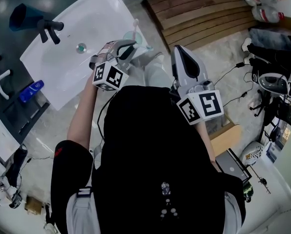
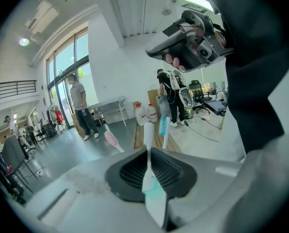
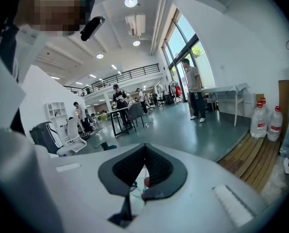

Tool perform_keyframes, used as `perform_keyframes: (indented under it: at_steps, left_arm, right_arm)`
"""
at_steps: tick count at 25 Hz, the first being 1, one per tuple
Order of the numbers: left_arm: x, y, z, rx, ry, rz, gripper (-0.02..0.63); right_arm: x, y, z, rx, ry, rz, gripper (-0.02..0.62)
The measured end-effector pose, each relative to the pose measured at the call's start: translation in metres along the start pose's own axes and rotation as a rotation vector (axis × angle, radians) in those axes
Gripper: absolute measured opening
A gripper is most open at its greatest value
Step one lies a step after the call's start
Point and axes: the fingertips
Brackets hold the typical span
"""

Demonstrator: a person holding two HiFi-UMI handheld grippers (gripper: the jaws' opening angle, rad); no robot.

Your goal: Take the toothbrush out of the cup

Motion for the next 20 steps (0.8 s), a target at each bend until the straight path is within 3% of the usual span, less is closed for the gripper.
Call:
perform_keyframes:
  at_steps: [4,13,20]
  left_arm:
    - [-0.003,-0.009,-0.006,-0.040,-0.063,0.026,0.023]
    - [-0.020,-0.043,-0.027,-0.158,-0.319,0.138,0.021]
    - [-0.031,-0.071,-0.039,-0.319,-0.474,0.222,0.021]
  right_arm:
    - [0.001,0.001,-0.004,-0.021,-0.003,-0.003,0.003]
    - [0.000,0.002,-0.011,-0.101,-0.028,-0.010,0.003]
    - [0.001,0.005,-0.017,-0.209,-0.068,-0.032,0.003]
Point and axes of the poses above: the fingertips, and each gripper's own axes: y forward along the fingers, z to its right, x out of its underside, and after that the axes turned 7 degrees about -z, right-handed
